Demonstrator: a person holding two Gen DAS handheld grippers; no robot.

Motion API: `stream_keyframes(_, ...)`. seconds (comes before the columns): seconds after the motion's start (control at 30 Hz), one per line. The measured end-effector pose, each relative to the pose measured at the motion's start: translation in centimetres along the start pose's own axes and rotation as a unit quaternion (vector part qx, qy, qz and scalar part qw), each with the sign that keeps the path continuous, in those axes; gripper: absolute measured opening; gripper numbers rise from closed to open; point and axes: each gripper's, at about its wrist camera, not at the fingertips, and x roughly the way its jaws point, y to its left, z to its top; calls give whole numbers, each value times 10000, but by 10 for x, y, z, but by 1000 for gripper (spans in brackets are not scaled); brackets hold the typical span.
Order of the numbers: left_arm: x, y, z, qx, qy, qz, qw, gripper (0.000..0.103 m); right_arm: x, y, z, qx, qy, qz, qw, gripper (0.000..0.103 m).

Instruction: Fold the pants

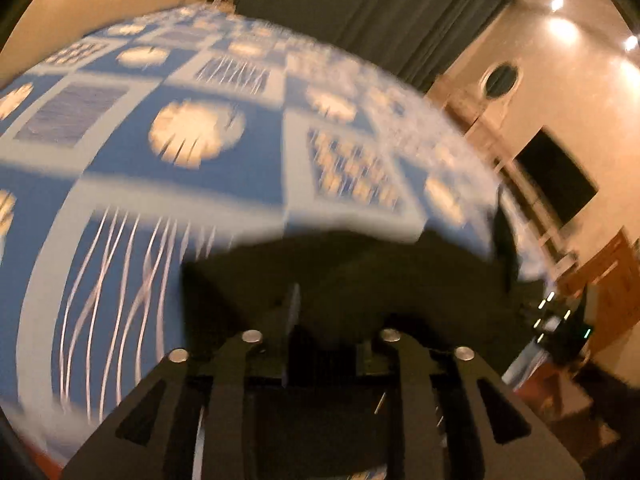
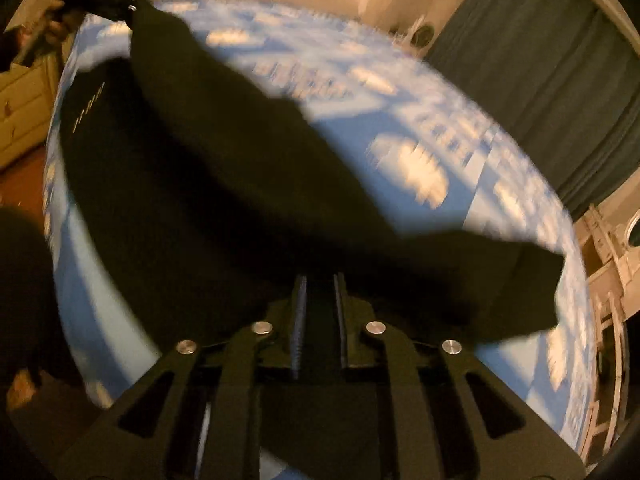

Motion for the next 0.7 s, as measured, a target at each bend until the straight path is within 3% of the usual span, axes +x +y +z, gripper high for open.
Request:
stream_keyframes(0.03,0,2,-15,-16,150,193,9997,27,1,2,-6,160,114,106,9998,27)
stream_keyframes(0.1,-3,11,-42,-244,336,413,9983,27,-2,-8,-14,773,115,331,9964,40)
stream_keyframes(0.13,-7,16,-53,-454,342,453,9974,27,-8,-24,-18,1510,41,662,9863,55)
stream_keyframes(0.17,-12,21,-61,-684,292,457,9962,27,-10,-36,-22,2055,-47,905,9745,62)
stream_keyframes(0.2,-19,25,-68,-1008,193,419,9938,27,-13,-52,-27,2737,-179,1189,9543,70)
stream_keyframes(0.27,-27,27,-72,-1462,41,292,9888,27,-10,-77,-40,3951,-400,1765,9006,73)
stream_keyframes(0.33,-27,21,-72,-1798,-103,219,9834,27,-1,-92,-52,4890,-553,2185,8426,73)
stream_keyframes(0.37,-23,19,-71,-1904,-132,208,9814,27,9,-98,-60,5404,-615,2383,8046,74)
stream_keyframes(0.43,-12,14,-64,-2187,-223,122,9755,27,21,-102,-66,5914,-698,2580,7608,74)
stream_keyframes(0.47,-6,12,-61,-2279,-225,106,9734,27,28,-102,-65,6069,-730,2639,7461,74)
stream_keyframes(0.57,13,7,-53,-2463,-202,342,9684,27,36,-97,-53,6142,-735,2558,7429,76)
stream_keyframes(0.7,7,7,-64,-3012,-434,490,9513,27,37,-84,-39,6114,-763,2623,7427,82)
